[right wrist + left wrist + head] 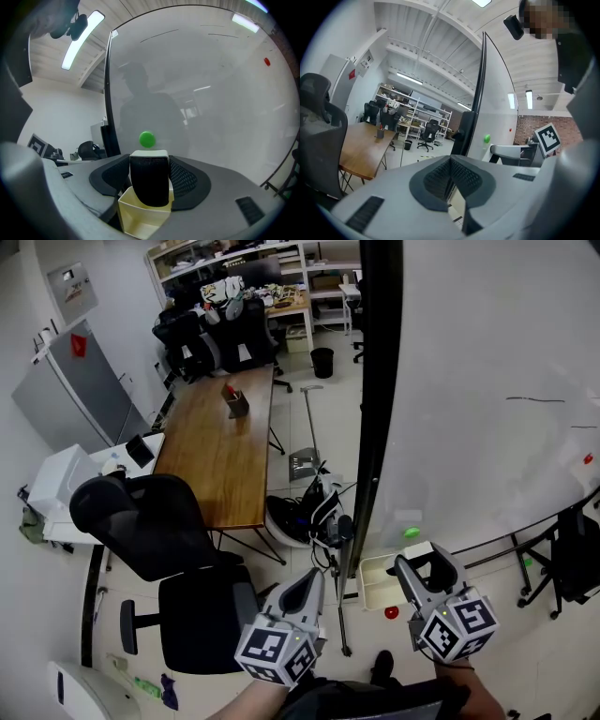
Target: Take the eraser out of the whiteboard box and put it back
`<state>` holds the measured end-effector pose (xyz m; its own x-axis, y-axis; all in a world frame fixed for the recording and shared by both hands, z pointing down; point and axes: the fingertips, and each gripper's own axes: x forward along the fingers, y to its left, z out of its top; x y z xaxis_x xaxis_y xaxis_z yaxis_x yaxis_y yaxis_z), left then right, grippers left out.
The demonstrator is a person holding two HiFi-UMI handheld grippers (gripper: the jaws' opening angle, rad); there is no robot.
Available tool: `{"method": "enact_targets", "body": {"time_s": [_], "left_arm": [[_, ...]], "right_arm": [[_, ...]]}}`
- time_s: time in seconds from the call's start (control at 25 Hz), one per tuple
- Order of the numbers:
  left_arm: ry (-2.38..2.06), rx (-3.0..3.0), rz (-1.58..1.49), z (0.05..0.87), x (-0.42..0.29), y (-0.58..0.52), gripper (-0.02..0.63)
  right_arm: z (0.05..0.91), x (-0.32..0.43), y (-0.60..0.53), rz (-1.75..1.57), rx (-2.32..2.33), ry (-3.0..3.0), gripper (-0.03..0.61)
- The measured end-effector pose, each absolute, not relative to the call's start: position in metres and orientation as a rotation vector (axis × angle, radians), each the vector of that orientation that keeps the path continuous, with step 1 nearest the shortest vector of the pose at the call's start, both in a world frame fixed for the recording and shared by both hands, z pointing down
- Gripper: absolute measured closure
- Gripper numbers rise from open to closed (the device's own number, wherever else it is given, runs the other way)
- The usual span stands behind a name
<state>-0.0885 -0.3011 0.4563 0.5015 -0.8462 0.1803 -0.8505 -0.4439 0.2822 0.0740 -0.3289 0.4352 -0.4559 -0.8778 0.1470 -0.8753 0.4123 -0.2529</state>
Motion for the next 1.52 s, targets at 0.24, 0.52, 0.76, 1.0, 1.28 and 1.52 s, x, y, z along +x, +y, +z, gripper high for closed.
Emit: {"method": "enact_targets", "body": {"time_s": [0.24, 0.52, 0.76, 1.0, 1.28, 1.52], "left_arm": [[-1.389, 2.426, 0.040, 0.462, -0.084, -0.305, 0.586], [-1.371, 2.428, 0.061, 0.471, -0.087, -0.304, 0.586], [-1.380, 2.410, 0.077, 0.474, -0.088, -0.303, 0.586], [-1.380, 2.412, 0.081, 0.473, -0.089, -0.300, 0.586], [-1.387, 2.417, 0.083, 0.471, -0.091, -0.297, 0.586], [-1.432, 2.385, 0.087, 0.471, -0.097, -0.301, 0.586]], "right_arm": [[0.455, 0.061, -0.332, -0.487, -1.632, 2.680, 0.296], [0.496, 0.045, -0.333, -0.556, -1.690, 2.769, 0.296], [0.507, 0.043, -0.335, -0.533, -1.771, 2.854, 0.296], [0.520, 0.039, -0.334, -0.577, -1.856, 2.933, 0.296], [0.525, 0.038, -0.330, -0.754, -1.884, 2.970, 0.296], [0.527, 0.035, -0.323, -0.851, -1.882, 3.011, 0.296]]}}
